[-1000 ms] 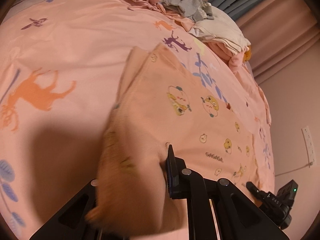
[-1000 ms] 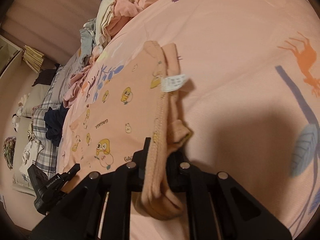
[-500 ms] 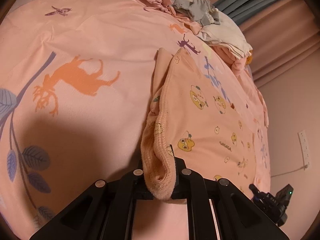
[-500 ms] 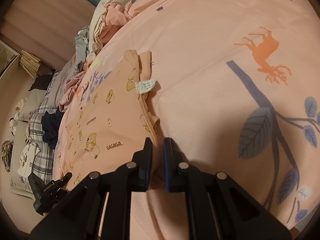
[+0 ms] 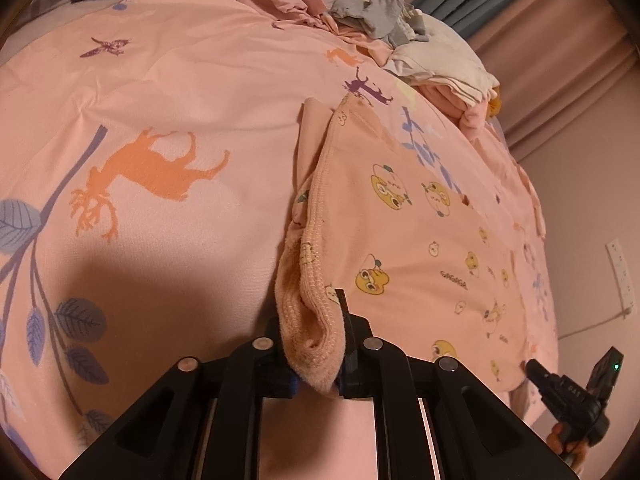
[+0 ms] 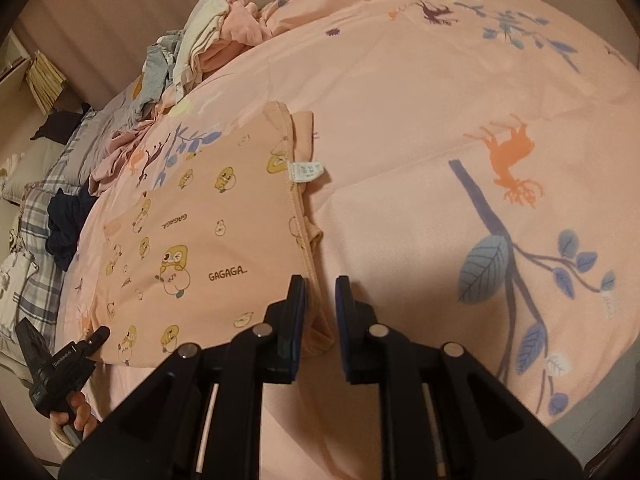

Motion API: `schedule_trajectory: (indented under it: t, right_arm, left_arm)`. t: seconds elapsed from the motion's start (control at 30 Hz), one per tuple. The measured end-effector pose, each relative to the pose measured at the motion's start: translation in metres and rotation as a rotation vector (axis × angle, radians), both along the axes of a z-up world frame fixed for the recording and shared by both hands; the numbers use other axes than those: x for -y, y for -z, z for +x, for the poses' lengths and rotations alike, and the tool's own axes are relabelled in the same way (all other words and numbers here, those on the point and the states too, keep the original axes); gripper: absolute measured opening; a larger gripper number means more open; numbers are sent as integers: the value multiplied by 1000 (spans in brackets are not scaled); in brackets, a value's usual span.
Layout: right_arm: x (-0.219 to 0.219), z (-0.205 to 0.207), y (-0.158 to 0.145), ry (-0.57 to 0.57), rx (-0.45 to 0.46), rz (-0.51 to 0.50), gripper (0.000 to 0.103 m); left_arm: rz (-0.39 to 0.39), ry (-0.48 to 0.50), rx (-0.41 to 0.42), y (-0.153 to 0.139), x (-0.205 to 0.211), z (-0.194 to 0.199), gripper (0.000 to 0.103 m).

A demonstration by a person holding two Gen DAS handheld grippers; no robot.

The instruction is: Fold small clothes

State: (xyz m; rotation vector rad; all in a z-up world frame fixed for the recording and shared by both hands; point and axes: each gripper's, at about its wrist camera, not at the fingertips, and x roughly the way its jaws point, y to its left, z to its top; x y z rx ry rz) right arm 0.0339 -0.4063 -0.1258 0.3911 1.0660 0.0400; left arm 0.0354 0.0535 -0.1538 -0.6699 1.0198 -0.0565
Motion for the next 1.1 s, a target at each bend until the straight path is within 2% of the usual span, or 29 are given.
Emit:
schedule_trajectory:
  t: [0.1,0.3,0.5,0.57,0.7,0.77,0.93,0.97,1.0,1.03,1.07,1.1]
  right_arm:
    - [-4,-2,-10,-6,17,-2,17]
    - [-14,-5,-27,-1,42,-86,30]
    - [-28,-4,-36,-43,72,-68,42]
    - [-37,-1,-37,-71,79,-65,44]
    - [-54,6,-37,-118,76,-56,50]
    - [-62,11,-39,-137,77,-57,55]
    - [-94,27,-48,-253,138,-82,53]
    - [-102,30,-47,-296,157,-69,49]
    - [-110,33,-45,-344,169,-44,45]
    - [-115,36,-41,-379,170,-19,34]
    - [-122,38,-33,-413,159,13,25]
    - [-127,40,-24,-440,141,41,22]
  left_arm:
    - [-30,1,-13,1,-3,3,11]
    - [-85,-15,-24,4,-8,3,11]
    - [-40,-7,-20,1,-3,6,12]
    - [-30,-1,-16,0,-1,8,16]
    - [-49,6,-2,-2,3,12,35]
    - [-55,-3,8,-3,5,14,36]
    - [-46,-17,26,-1,8,19,36]
    - [-42,-21,27,-1,8,21,36]
    - [-32,-23,28,0,9,23,28]
    - [-5,-24,25,0,11,26,19]
    - [19,-23,24,1,13,28,16]
    - [46,-18,26,1,16,31,14]
